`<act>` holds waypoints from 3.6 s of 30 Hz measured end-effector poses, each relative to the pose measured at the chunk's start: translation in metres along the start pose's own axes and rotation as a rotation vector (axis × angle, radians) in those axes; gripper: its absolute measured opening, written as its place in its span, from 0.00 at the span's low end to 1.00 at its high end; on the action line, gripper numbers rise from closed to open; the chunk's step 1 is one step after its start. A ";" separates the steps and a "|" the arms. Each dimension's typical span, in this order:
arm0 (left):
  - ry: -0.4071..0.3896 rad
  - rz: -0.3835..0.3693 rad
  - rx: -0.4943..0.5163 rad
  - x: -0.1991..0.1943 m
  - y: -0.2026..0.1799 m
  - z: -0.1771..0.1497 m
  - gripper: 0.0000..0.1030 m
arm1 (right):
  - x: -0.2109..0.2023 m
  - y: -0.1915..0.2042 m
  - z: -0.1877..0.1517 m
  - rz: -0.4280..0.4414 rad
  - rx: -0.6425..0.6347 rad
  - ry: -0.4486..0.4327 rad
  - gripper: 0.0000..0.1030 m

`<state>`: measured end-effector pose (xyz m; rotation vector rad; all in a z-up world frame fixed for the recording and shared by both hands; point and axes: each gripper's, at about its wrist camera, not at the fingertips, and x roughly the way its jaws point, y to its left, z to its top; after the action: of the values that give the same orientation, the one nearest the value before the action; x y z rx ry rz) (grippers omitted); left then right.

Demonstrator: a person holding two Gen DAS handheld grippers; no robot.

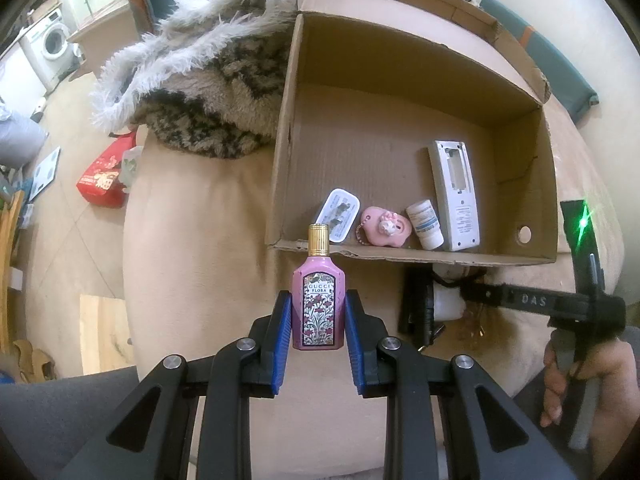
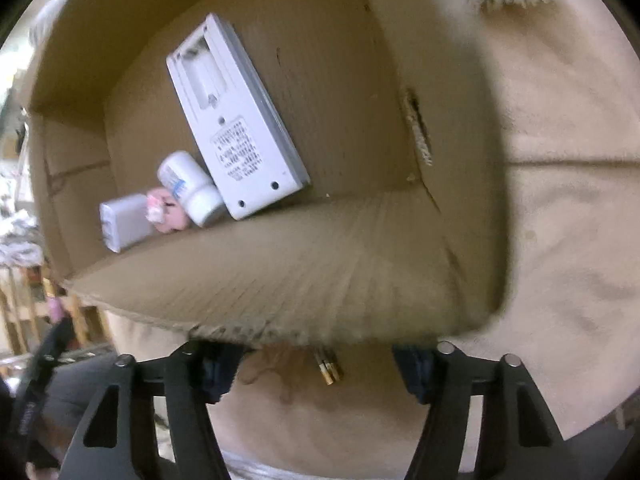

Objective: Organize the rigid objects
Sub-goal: 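Grasp the pink translucent comb with the right tool while the left tool holds the perfume, then carry the perfume with the left tool into the box while the right tool carries the comb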

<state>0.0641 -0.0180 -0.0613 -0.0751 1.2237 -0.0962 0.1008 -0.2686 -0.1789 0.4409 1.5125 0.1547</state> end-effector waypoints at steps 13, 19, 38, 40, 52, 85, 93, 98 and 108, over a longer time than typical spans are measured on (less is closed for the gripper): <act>0.003 -0.020 0.008 0.000 -0.006 0.002 0.23 | -0.007 -0.019 0.001 -0.138 -0.068 -0.011 0.34; 0.002 -0.010 0.018 0.002 -0.006 0.000 0.23 | 0.002 0.002 -0.002 -0.267 -0.171 -0.081 0.43; 0.010 -0.041 -0.008 -0.001 -0.001 -0.005 0.23 | -0.086 0.020 -0.074 -0.017 -0.192 -0.190 0.34; -0.009 -0.039 -0.003 -0.006 -0.002 -0.004 0.23 | -0.101 0.025 -0.078 -0.006 -0.204 -0.214 0.34; -0.126 -0.025 0.015 -0.051 -0.017 0.057 0.22 | -0.180 0.074 -0.034 0.060 -0.302 -0.391 0.35; -0.069 0.016 0.039 0.059 -0.028 0.084 0.23 | -0.057 0.081 0.041 -0.044 -0.254 -0.262 0.35; -0.066 0.032 0.044 0.063 -0.028 0.086 0.22 | -0.052 0.086 0.046 -0.067 -0.255 -0.259 0.35; -0.087 0.046 0.067 0.057 -0.035 0.084 0.22 | -0.050 0.090 0.042 -0.065 -0.263 -0.264 0.35; -0.082 0.047 0.063 0.054 -0.040 0.082 0.22 | -0.053 0.090 0.038 -0.073 -0.270 -0.281 0.35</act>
<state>0.1582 -0.0630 -0.0795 0.0044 1.1388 -0.0897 0.1504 -0.2130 -0.0968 0.1815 1.2084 0.2266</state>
